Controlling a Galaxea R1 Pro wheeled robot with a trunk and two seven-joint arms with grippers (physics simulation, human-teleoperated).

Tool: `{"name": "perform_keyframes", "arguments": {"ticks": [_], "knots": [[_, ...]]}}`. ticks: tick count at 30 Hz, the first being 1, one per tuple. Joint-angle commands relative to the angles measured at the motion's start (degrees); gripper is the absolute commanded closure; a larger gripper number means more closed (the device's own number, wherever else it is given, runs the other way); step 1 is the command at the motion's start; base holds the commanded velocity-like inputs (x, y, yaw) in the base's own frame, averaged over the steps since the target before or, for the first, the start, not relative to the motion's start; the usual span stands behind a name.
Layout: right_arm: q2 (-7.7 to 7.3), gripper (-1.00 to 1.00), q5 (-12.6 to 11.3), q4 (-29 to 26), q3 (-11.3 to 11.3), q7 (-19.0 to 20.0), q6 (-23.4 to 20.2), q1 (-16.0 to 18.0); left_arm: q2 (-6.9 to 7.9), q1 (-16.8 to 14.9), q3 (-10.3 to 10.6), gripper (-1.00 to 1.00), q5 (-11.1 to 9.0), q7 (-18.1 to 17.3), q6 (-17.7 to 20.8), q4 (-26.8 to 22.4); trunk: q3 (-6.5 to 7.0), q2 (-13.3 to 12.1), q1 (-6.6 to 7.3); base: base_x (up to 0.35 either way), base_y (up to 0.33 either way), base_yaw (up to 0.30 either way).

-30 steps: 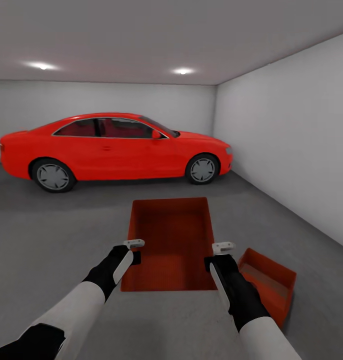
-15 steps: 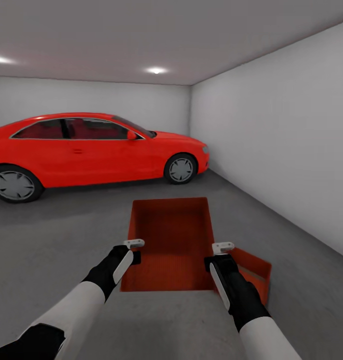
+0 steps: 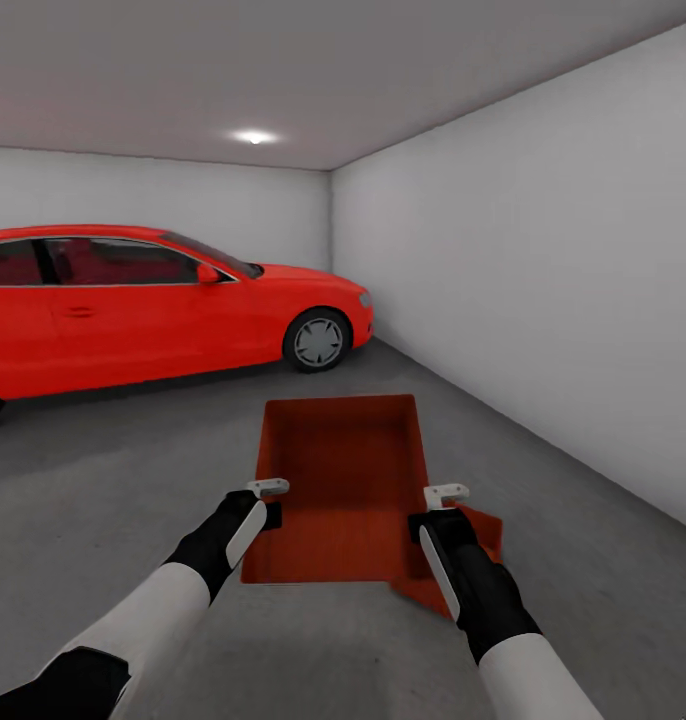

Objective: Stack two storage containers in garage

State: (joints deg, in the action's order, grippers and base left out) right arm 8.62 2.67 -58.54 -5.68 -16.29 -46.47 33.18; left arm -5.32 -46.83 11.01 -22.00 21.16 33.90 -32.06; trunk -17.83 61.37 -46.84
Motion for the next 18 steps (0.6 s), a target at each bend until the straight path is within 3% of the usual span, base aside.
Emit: {"name": "perform_keyframes", "arguments": {"ticks": [1, 9, 18], "knots": [[1.38, 1.00, -1.97, 0.09, -2.25, 0.21, 0.24, -0.04, -1.45, -0.01, -0.11, 1.00, 1.70, -0.10, -0.58, -0.11, 0.00, 0.00, 0.00, 0.336, 0.006, -0.296], [1.38, 1.00, -1.96, 0.09, -2.25, 0.17, 0.24, -0.04, -1.45, -0.01, -0.11, 1.00, 1.70, -0.07, -0.55, -0.09, 0.00, 0.00, 0.00, 0.320, 0.001, -0.296], [1.38, 1.00, -1.97, 0.15, -2.23, 0.18, 0.21, -0.04, -1.45, -0.01, -0.11, 1.00, 1.70, -0.07, -0.52, -0.10, 0.00, 0.00, 0.00, 0.064, 0.000, -0.296]]}}
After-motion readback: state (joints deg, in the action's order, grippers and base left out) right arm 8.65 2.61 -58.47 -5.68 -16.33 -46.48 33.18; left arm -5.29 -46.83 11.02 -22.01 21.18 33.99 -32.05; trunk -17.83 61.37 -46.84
